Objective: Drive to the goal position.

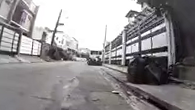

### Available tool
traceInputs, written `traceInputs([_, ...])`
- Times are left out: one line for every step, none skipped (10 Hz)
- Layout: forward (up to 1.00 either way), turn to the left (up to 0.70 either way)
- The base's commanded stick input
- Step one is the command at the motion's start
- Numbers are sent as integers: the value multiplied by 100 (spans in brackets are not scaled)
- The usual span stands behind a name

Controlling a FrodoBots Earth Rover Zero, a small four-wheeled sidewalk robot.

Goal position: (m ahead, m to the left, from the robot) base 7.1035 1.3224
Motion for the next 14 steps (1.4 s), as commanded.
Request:
traceInputs([32, 0])
traceInputs([15, 0])
traceInputs([13, 0])
traceInputs([12, 0])
traceInputs([12, 0])
traceInputs([12, 0])
traceInputs([12, 0])
traceInputs([12, 0])
traceInputs([13, 0])
traceInputs([16, 2])
traceInputs([23, 8])
traceInputs([30, 15])
traceInputs([38, 21])
traceInputs([45, 28])
